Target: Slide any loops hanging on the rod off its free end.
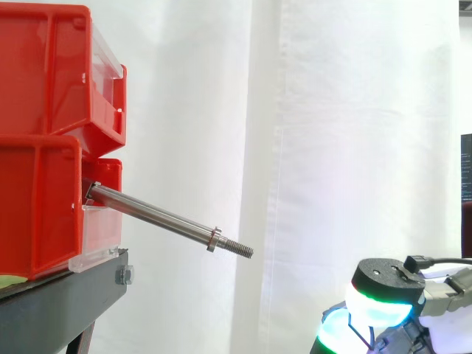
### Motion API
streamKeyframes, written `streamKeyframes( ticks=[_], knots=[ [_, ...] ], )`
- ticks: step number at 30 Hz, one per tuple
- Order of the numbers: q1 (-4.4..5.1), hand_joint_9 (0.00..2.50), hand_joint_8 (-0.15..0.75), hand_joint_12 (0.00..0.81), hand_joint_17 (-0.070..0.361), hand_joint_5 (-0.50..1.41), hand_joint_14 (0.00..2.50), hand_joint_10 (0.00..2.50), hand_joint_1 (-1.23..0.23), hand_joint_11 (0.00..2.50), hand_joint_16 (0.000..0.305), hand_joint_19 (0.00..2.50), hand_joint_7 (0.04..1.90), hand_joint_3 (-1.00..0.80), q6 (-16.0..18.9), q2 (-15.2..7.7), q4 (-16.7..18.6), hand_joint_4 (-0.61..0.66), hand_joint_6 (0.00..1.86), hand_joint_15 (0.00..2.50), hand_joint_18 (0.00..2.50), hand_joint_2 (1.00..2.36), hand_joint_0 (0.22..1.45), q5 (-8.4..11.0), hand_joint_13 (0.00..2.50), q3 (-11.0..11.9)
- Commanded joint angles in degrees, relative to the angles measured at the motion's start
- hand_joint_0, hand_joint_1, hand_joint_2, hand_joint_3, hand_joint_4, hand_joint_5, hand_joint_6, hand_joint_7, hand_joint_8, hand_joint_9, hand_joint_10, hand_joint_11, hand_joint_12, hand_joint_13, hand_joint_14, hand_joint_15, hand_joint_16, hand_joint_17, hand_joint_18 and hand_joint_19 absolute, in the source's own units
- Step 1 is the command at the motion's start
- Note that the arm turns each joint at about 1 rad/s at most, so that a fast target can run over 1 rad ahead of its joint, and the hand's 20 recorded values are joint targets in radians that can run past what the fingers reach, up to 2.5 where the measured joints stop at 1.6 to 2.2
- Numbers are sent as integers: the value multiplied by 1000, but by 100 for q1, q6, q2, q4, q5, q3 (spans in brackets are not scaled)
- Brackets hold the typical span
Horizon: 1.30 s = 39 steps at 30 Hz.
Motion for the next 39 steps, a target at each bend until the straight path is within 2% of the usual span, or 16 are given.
streamKeyframes(
  ticks=[1,10,14,17,20,22,28,34,39],
  knots=[
    [1,812,303,327,103,-125,0,3,-685,105,46,192,1040,-495,9,2,25,130,882,19,478,1000,605,10,457,0],
    [9,797,306,323,101,-117,0,2,-559,89,45,193,998,-500,61,2,7,149,869,12,416,1000,587,19,406,0],
    [27,793,309,319,103,-113,0,3,-566,87,46,181,1031,-500,17,2,-160,157,862,5,419,1000,557,159,395,0],
    [27,796,307,318,103,-108,0,3,-573,81,46,180,1034,-500,44,2,-247,144,862,7,418,1000,560,159,393,0],
    [27,819,305,314,100,-96,0,2,-623,92,44,176,1074,-445,44,2,-230,86,861,0,436,1004,596,150,416,0],
    [27,870,309,326,102,-84,0,3,-709,107,46,170,1102,-307,44,2,-221,44,869,9,521,1012,592,150,488,0],
    [27,910,297,349,115,-64,0,0,-778,50,51,113,1083,-161,44,2,-221,-52,860,0,617,1014,578,159,550,0],
    [27,882,314,352,115,-99,0,2,-795,91,51,118,1068,-95,44,2,-177,4,886,0,587,1014,588,150,537,0],
    [27,868,310,348,113,-108,1,2,-794,91,50,159,1047,-137,26,2,-89,8,893,0,559,1014,602,159,515,0]
  ],
)
